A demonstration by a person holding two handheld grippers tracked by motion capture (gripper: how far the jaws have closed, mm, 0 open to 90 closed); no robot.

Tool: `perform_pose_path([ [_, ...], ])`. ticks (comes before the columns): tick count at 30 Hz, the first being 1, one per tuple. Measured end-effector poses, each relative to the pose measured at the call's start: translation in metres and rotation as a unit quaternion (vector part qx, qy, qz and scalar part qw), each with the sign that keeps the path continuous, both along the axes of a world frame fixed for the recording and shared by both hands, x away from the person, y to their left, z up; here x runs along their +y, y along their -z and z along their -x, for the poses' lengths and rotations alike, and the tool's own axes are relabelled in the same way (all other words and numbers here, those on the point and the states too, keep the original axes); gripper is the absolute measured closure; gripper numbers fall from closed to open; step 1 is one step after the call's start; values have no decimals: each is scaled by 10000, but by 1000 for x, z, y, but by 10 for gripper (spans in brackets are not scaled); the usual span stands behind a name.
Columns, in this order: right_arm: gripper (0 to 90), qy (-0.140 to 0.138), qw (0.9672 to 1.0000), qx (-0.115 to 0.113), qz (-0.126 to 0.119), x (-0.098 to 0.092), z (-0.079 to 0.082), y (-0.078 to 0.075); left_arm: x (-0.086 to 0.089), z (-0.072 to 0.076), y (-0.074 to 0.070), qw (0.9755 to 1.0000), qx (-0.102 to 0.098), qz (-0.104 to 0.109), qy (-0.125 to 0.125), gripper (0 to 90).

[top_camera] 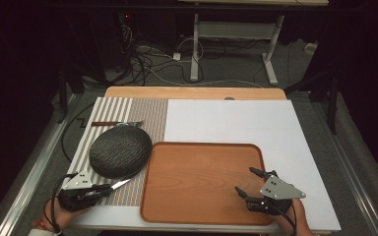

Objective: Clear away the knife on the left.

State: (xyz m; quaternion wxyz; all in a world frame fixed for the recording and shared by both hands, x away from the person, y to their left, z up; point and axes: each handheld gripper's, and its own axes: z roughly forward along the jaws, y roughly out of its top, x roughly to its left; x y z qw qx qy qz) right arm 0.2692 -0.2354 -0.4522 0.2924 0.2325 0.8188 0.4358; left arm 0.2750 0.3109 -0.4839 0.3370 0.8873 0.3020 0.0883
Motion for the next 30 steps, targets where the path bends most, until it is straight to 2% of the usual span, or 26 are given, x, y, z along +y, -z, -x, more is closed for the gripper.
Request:
perform_pose_path([
  [1,274,1,10000,-3,7,0,0,0,-2,1,0,10000,-5,-64,19,742],
  [5,275,-8,10000,-4,-2,1,0,0,-5,6,-3,9998,-92,-15,196,742],
  [13,276,-24,10000,-18,7,1,0,0,-5,11,-11,9996,-222,30,175,742],
  [15,276,-15,10000,-16,-10,1,0,-1,-5,14,-13,9994,-248,-13,221,742],
  [22,276,-37,10000,-11,12,2,-1,0,0,23,-17,9991,-316,147,235,742],
  [25,276,-44,10000,-5,8,3,-1,0,2,23,-17,9991,-337,189,161,742],
  [30,276,-47,10000,-14,16,3,-2,0,1,22,-21,9982,-490,295,166,742],
])
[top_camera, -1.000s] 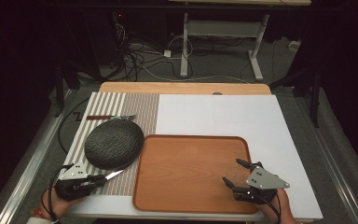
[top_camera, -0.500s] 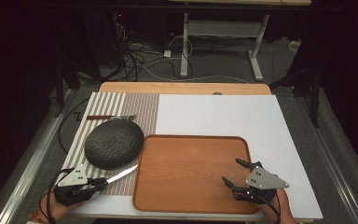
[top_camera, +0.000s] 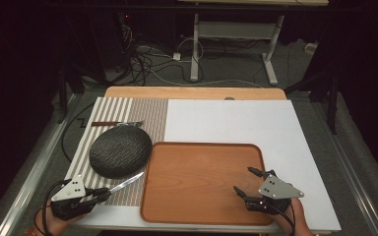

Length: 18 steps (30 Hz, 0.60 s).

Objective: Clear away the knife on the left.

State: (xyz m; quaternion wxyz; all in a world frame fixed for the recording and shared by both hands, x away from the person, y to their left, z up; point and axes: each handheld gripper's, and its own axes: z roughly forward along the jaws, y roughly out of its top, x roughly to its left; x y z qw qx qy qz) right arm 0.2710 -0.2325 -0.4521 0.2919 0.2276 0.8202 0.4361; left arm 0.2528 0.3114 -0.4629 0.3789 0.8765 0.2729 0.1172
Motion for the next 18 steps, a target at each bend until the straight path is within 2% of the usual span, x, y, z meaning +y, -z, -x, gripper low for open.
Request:
perform_pose_path([
  [10,275,25,10000,-14,-2,-1,1,0,-18,-11,-8,9995,-242,197,56,742],
  [18,275,60,10000,-55,12,-2,3,0,-47,-21,-19,9981,-509,351,76,742],
])
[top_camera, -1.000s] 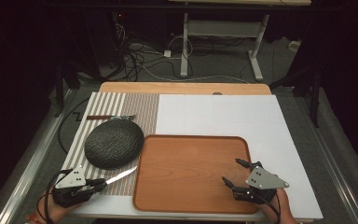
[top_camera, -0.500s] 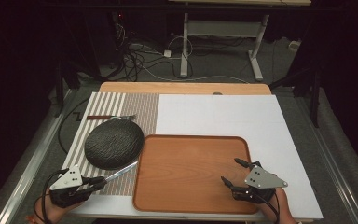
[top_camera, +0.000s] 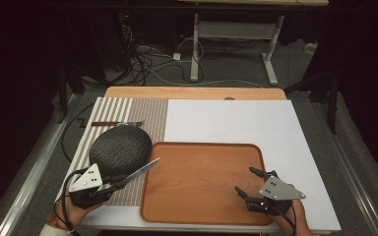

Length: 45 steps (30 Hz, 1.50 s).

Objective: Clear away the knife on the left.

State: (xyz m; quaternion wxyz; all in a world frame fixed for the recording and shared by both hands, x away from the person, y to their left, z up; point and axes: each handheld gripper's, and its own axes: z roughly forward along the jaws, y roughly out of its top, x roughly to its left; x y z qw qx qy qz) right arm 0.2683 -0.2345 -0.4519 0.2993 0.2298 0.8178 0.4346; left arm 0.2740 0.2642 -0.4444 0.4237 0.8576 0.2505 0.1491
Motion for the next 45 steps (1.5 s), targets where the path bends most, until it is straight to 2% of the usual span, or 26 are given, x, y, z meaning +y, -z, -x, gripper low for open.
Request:
perform_pose_path([
  [7,276,-11,10000,-12,0,0,0,0,-29,-9,-5,9997,-186,-3,155,741],
  [25,275,24,10000,15,-7,-1,-2,1,-92,-26,-1,9986,-241,-69,473,742],
  [35,275,40,10000,4,-5,-2,-2,1,-113,-26,2,9973,-222,-171,681,741],
  [45,275,30,10000,11,11,-1,-2,1,-132,-25,9,9965,-162,-255,775,741],
])
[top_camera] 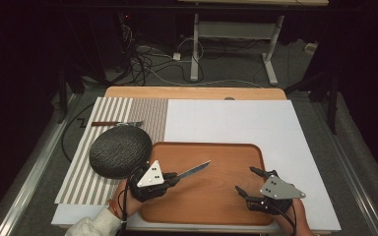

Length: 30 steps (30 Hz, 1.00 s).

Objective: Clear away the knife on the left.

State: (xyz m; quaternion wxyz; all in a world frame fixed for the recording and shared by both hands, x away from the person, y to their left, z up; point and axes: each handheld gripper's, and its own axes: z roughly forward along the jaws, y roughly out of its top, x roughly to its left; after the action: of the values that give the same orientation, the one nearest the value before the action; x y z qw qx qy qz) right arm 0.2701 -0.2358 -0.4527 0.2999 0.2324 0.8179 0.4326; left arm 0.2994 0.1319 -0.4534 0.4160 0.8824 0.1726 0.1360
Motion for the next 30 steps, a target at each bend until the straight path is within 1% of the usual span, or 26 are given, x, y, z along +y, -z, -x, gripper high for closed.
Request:
perform_pose_path([
  [5,275,-1,10000,-1,24,1,0,0,-9,2,3,10000,2,-51,37,741],
  [8,275,1,10000,0,31,1,0,1,-14,5,6,9999,35,-63,74,741],
  [13,275,1,10000,6,27,0,0,1,-20,7,10,9997,116,-153,143,741],
  [16,275,0,10000,17,34,0,0,1,-23,8,13,9994,168,-242,176,741],
  [17,276,-3,10000,18,39,1,0,1,-23,8,13,9991,182,-325,195,741],
  [18,276,3,10000,6,47,0,0,1,-24,8,14,9990,211,-365,172,740],
  [19,276,36,10000,-3,48,0,0,1,-25,8,15,9989,257,-370,136,740],
  [21,275,46,10000,-16,42,-1,0,1,-25,9,17,9986,293,-414,142,740],
  [22,275,57,10000,-9,42,-1,0,1,-26,9,17,9984,292,-456,159,740],
  [27,276,43,10000,-6,59,0,0,1,-29,9,20,9980,303,-530,177,740],
  [29,275,48,10000,-4,60,-1,0,1,-30,10,20,9973,289,-647,178,740],
  [30,276,56,10000,-3,59,-1,0,1,-31,10,21,9972,295,-672,172,738],
])
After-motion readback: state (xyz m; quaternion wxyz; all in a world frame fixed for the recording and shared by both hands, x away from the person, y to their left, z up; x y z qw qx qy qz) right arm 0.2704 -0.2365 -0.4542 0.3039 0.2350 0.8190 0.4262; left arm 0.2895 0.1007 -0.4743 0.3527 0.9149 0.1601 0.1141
